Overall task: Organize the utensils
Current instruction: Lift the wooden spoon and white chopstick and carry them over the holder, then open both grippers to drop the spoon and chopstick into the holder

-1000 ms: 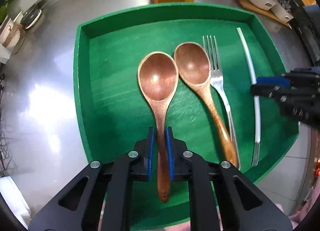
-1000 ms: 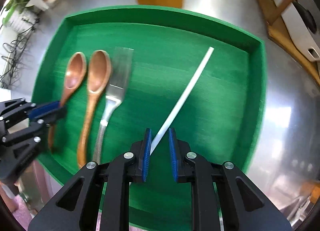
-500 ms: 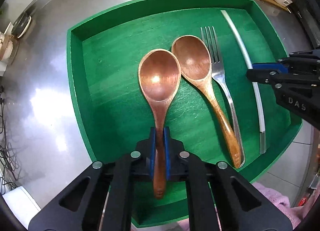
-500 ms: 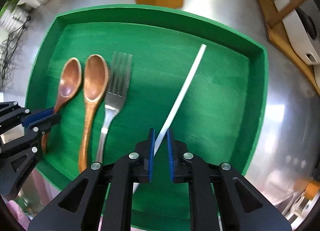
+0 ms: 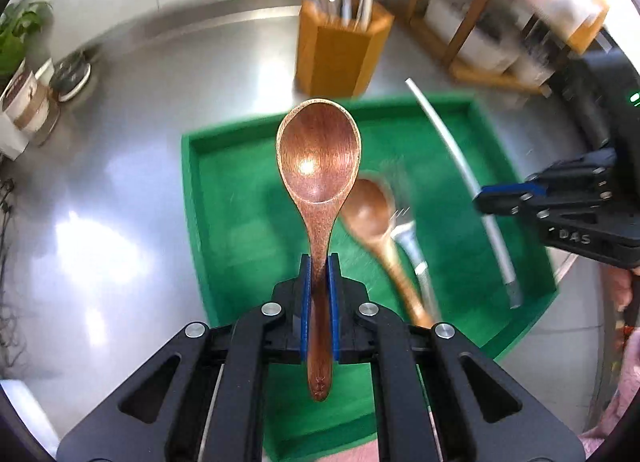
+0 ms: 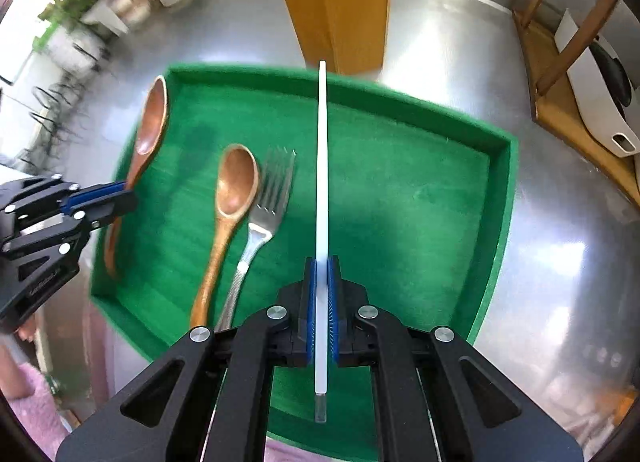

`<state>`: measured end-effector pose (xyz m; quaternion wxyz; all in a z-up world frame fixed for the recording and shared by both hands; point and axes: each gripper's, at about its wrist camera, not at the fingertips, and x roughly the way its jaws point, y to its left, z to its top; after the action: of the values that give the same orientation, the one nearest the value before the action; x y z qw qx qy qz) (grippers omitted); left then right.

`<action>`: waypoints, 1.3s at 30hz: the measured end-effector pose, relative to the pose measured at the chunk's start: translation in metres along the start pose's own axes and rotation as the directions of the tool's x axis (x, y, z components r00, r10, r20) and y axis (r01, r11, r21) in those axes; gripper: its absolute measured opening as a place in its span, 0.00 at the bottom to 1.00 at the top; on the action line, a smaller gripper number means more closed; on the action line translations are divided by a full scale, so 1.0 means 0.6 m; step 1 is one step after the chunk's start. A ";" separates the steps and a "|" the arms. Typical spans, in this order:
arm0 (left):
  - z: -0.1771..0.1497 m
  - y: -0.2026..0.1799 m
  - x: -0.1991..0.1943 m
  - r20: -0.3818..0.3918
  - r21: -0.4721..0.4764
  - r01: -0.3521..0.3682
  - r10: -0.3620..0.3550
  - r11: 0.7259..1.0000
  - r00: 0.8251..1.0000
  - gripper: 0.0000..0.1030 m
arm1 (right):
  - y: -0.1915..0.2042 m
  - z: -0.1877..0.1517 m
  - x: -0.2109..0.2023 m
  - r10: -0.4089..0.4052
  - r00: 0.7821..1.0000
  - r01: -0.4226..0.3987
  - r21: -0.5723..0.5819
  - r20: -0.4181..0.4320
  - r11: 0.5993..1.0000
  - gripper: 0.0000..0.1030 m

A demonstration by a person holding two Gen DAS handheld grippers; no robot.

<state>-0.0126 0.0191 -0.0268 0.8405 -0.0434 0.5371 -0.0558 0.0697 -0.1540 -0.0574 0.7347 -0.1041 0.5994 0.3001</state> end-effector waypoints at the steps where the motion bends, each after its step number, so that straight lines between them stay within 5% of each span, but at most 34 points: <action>1: -0.002 0.002 -0.002 0.035 -0.007 0.002 -0.002 1.000 0.999 0.06 | -0.001 -0.016 -0.006 0.020 0.999 -0.020 0.005 0.030 1.000 0.06; 7: 0.014 -0.014 -0.011 0.229 -0.061 0.021 -0.007 0.998 0.973 0.06 | -0.039 -0.036 -0.071 0.053 0.951 -0.044 -0.035 0.306 0.998 0.06; 12: 0.025 -0.022 -0.028 0.391 -0.088 0.048 -0.009 0.995 0.920 0.06 | -0.076 -0.018 -0.091 0.080 0.873 -0.067 -0.044 0.480 0.997 0.06; 18: 0.062 -0.029 -0.040 0.551 -0.112 0.068 0.005 0.991 0.835 0.07 | -0.086 0.014 -0.126 0.066 0.720 -0.059 -0.035 0.691 0.998 0.06; 24: 0.126 -0.030 -0.032 0.595 -0.132 0.096 0.001 0.986 0.804 0.07 | -0.099 0.047 -0.144 0.063 0.629 -0.085 -0.012 0.775 0.996 0.06; 27: 0.160 -0.026 -0.035 0.651 -0.128 0.092 0.014 0.987 0.759 0.07 | -0.097 0.070 -0.161 0.077 0.557 -0.083 -0.036 0.827 0.996 0.06; 30: 0.189 -0.014 -0.035 0.695 -0.140 0.111 0.018 0.984 0.719 0.07 | -0.094 0.101 -0.170 0.082 0.513 -0.093 -0.039 0.855 0.995 0.06; 35: 0.241 0.000 -0.015 0.715 -0.138 0.152 -0.007 0.979 0.699 0.07 | -0.091 0.147 -0.163 0.071 0.476 -0.102 -0.026 0.876 0.994 0.06; 39: 0.260 -0.002 0.020 0.705 -0.138 0.161 -0.018 0.977 0.709 0.07 | -0.091 0.171 -0.142 0.062 0.489 -0.096 -0.017 0.870 0.995 0.06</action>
<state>0.1337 0.0185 0.0280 0.9693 -0.1671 0.1789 -0.0248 0.1758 -0.1721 0.0385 0.9236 0.1012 0.1572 0.3348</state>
